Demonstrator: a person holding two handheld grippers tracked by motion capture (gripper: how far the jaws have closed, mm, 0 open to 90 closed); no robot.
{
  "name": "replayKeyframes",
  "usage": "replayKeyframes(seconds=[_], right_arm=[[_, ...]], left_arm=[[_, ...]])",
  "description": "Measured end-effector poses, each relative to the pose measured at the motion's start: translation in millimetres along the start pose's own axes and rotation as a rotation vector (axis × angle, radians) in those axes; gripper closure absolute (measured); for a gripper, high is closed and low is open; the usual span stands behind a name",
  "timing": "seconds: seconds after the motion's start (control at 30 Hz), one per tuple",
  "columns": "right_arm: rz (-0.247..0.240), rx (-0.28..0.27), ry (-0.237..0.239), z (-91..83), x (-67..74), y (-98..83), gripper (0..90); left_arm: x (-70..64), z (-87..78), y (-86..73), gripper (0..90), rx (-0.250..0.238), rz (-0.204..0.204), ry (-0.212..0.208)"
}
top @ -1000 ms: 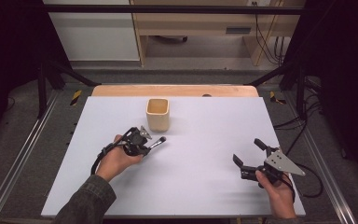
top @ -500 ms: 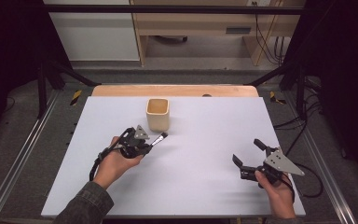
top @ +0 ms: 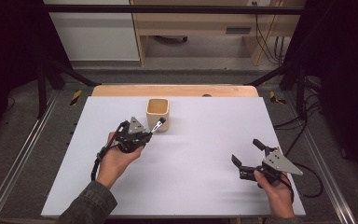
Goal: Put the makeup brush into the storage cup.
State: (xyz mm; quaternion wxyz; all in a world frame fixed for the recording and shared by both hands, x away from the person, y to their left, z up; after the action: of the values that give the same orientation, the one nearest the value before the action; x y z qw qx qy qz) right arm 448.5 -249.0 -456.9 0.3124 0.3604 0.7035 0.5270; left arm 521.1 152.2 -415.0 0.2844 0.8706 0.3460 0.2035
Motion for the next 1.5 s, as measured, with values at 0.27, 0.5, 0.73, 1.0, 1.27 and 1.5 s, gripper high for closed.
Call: replayKeyframes(seconds=[0.27,0.5,0.73,1.0,1.27,1.5], right_arm=[[0.003,0.002,0.000,0.1,-0.1,-0.3,2.7],[0.004,0.003,0.000,0.2,-0.1,-0.3,2.7],[0.002,0.001,-0.001,0.1,-0.4,-0.3,2.7],[0.001,0.003,-0.001,-0.2,-0.5,-0.2,2.7],[0.000,0.002,0.000,-0.2,-0.6,-0.1,2.7],[0.000,0.000,0.000,-0.4,-0.6,-0.1,2.8]], left_arm=[[2.2,-3.6,4.5,79.4,-0.038,-0.021,0.015],[0.7,-5.2,7.7,79.4,-0.059,-0.015,0.015],[1.3,-6.2,9.4,79.3,-0.079,-0.023,0.028],[0.8,-8.1,11.1,79.4,-0.101,-0.031,0.038],[1.4,-9.9,14.7,79.3,-0.134,-0.049,0.052],[0.5,-10.3,17.8,79.4,-0.151,-0.055,0.065]])
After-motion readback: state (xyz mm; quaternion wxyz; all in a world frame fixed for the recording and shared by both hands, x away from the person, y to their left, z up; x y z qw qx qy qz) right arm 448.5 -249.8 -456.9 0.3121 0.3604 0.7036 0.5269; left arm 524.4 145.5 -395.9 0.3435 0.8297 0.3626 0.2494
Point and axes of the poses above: each handheld gripper's, and its own axes: z roughly forward along the jaws, y roughly out of its top, x roughly to its left, the point moved 3 cm from there along z, roughly forward along the jaws, and after that the axes turned 9 degrees about x, right-handed, at the moved point
